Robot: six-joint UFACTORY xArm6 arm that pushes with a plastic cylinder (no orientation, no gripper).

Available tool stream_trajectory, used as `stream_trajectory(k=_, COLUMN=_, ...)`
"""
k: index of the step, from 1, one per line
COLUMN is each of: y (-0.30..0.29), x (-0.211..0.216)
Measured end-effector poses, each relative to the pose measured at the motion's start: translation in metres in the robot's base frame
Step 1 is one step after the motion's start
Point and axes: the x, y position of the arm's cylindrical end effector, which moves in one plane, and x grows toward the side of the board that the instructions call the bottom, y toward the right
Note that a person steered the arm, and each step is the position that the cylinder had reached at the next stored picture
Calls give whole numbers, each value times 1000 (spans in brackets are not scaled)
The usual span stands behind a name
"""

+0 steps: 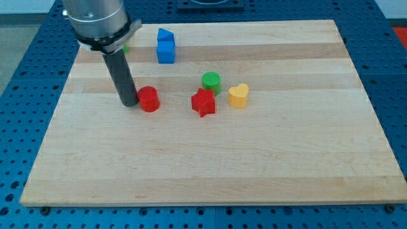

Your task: Push the red circle towards the center

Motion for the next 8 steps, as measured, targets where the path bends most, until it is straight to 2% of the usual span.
stream_trajectory(k=1, y=15, x=0)
stream_trajectory(k=3, y=16, x=37)
stream_trajectory(k=6, y=39, x=30)
stream_trajectory(k=8, y=-13, x=25)
